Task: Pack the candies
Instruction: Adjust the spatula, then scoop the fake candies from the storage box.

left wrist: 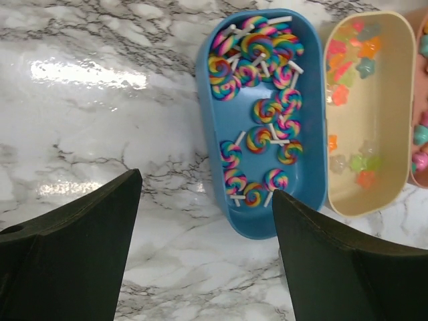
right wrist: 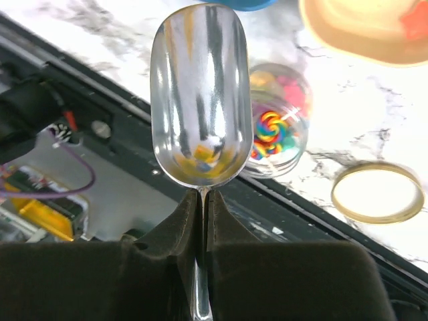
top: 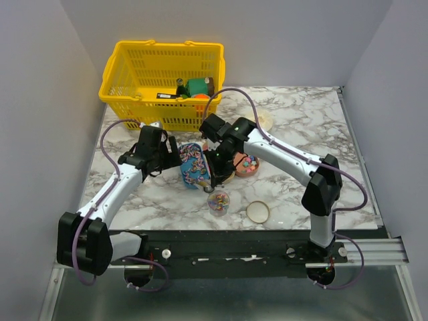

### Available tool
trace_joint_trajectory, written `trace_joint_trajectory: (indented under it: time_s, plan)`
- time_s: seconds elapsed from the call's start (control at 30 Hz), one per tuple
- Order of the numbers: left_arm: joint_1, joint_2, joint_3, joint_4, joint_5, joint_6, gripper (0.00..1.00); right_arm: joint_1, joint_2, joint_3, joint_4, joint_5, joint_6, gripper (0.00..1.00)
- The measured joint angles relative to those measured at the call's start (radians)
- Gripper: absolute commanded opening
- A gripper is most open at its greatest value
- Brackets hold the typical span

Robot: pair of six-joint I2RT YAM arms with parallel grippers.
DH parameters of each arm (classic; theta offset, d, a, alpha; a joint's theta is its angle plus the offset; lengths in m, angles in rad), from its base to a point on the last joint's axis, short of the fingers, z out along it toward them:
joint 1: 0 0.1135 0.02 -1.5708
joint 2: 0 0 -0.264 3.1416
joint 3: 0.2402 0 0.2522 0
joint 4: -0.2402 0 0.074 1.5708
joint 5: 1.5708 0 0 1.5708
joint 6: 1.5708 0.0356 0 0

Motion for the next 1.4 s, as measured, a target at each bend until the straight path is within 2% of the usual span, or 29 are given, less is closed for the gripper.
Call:
trace_joint_trajectory:
  time_s: [0.13, 0.37, 0.6, 0.87, 1.13, 1.4]
  plan:
    - [0.01, 0.025, 0.0, -0.014, -0.014, -0.013, 0.86, 0.0, 0.075, 0.043, -0.018, 0.033, 0.002, 0.01]
    - [0.01, 0.084, 0.0, -0.012, -0.01, -0.035, 0.72, -0.008, 0.165, 0.113, -0.016, 0.058, 0.04, 0.01]
    - [0.01, 0.142, 0.0, -0.011, 0.005, -0.043, 0.66, -0.024, 0.219, 0.174, -0.018, 0.052, 0.057, 0.01]
    - [0.01, 0.157, -0.001, -0.002, 0.038, -0.057, 0.66, -0.069, 0.242, 0.181, -0.021, -0.006, 0.065, 0.01]
    - [0.011, 0.185, -0.002, 0.015, 0.063, -0.064, 0.64, -0.092, 0.346, 0.303, -0.054, -0.052, 0.065, 0.01]
    - [0.01, 0.212, -0.009, 0.024, 0.076, -0.074, 0.5, -0.093, 0.371, 0.315, -0.064, -0.061, 0.074, 0.01]
